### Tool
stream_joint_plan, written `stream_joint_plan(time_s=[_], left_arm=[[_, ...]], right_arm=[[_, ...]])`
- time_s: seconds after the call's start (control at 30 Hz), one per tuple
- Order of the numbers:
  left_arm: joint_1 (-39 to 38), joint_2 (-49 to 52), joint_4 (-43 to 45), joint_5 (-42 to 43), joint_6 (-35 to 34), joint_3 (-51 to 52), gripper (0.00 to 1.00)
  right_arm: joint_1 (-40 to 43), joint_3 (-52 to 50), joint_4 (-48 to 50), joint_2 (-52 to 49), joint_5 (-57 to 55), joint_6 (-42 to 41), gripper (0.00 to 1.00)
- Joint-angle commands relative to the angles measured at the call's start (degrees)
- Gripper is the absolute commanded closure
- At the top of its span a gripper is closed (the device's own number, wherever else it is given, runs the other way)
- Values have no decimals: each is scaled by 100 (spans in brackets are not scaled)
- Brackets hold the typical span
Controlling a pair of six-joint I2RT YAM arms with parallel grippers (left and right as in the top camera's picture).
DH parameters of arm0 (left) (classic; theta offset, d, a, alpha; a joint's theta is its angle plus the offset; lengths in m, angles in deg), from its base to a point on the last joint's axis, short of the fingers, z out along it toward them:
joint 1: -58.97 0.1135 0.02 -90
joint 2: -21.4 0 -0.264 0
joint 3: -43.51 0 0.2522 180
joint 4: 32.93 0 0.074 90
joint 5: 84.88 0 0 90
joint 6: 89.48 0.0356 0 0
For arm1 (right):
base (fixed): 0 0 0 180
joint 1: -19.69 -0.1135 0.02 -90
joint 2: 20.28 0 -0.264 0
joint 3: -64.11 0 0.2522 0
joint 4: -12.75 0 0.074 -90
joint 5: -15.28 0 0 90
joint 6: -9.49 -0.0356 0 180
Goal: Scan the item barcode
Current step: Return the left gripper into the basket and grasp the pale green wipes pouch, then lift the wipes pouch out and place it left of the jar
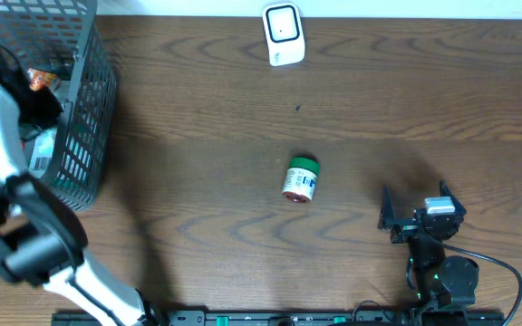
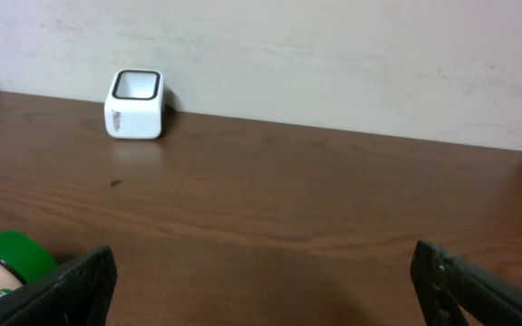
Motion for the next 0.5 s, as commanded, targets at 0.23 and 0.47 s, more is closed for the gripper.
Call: stream_joint_plan(time_s=[0.23,0.47], left_arm=[[286,-2400,341,-149,-1233,-83,93],[216,-3486,-343,1128,-1602,-81,92]], right_arm=[[61,-4,-20,31,22,33,1],[61,-4,-20,31,22,33,1]])
